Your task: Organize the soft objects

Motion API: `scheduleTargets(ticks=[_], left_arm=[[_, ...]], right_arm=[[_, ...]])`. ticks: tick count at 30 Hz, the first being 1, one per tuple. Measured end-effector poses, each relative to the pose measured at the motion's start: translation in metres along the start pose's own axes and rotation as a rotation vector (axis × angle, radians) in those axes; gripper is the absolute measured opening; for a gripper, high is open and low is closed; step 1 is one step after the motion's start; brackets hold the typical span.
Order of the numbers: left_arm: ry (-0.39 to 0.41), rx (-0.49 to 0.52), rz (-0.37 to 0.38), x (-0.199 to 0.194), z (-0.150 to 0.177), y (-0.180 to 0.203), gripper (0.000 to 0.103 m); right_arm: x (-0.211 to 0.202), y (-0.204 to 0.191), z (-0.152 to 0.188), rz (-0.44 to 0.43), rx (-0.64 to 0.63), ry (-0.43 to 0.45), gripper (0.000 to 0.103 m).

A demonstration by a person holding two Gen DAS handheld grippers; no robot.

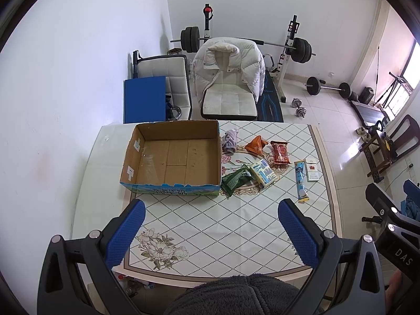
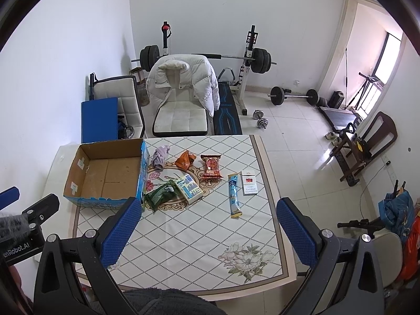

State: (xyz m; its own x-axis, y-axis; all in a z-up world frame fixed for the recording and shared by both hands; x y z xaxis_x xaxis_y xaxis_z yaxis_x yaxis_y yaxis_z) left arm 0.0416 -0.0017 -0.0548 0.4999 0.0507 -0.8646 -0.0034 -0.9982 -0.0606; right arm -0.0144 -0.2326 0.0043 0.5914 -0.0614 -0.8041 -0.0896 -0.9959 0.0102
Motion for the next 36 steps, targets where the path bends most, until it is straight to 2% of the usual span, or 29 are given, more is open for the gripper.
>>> scheduleTargets(ticks=[26,31,36], left_arm=[[0.003,0.002,0.001,-0.001,0.003,0.003,0.103],[-0.011,0.005,0.008,0.012,-0.008,0.015,0.103],[-0.07,0.026,0.037,0.067,-0.027,0.04,0.103]], right_arm=[[-0.001,0.001,0.001,-0.007,0.005,0.001,0.103],[0.018,0.02,-0.001,-0.02,0.045,-0.033,0.103],[0.075,0.06,0.0,-0.013,0.115,-0.131,0.103]])
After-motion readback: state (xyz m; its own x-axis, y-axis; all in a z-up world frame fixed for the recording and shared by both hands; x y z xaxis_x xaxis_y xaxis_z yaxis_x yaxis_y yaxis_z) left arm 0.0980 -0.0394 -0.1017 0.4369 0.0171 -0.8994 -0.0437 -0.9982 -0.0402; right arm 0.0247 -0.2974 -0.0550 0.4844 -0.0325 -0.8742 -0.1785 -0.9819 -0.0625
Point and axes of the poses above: each gripper's, at about its wrist camera, not at the fingertips, and x roughly the way its jaws point, y to its right, z to its underside, the point moved 9 cm from there along x, roughly the way its jaws point, and after that the axes turned 4 degrees about -z, right-handed, at the moved point
